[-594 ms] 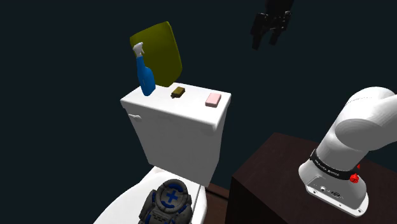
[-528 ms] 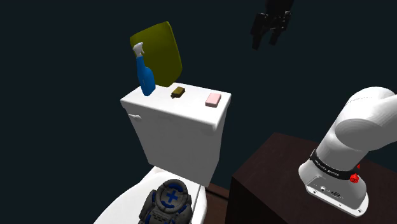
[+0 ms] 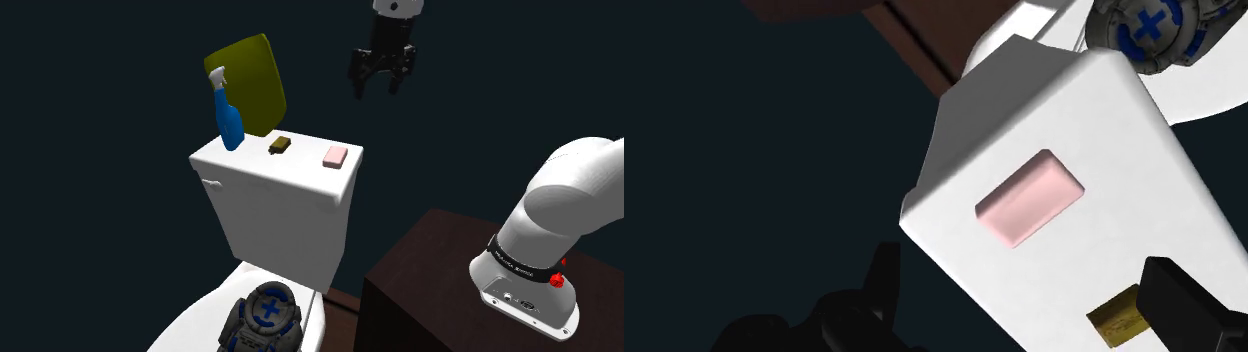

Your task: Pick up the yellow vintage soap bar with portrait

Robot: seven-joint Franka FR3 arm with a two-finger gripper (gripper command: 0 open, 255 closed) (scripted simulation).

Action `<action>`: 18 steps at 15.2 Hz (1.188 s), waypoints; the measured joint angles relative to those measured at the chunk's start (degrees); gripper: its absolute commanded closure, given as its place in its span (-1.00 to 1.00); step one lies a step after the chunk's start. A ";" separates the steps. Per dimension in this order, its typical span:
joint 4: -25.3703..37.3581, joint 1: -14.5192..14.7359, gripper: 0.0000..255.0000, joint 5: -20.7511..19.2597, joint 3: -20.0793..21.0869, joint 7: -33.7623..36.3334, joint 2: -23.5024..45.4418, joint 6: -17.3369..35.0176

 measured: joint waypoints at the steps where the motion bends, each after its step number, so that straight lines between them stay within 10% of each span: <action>1: 0.61 -0.46 -1.00 0.25 1.12 2.32 1.52 0.92; 9: 7.55 -4.47 -1.00 -0.94 10.80 22.61 17.61 9.86; 18: 22.06 -6.45 -1.00 -11.54 16.63 47.06 40.22 15.07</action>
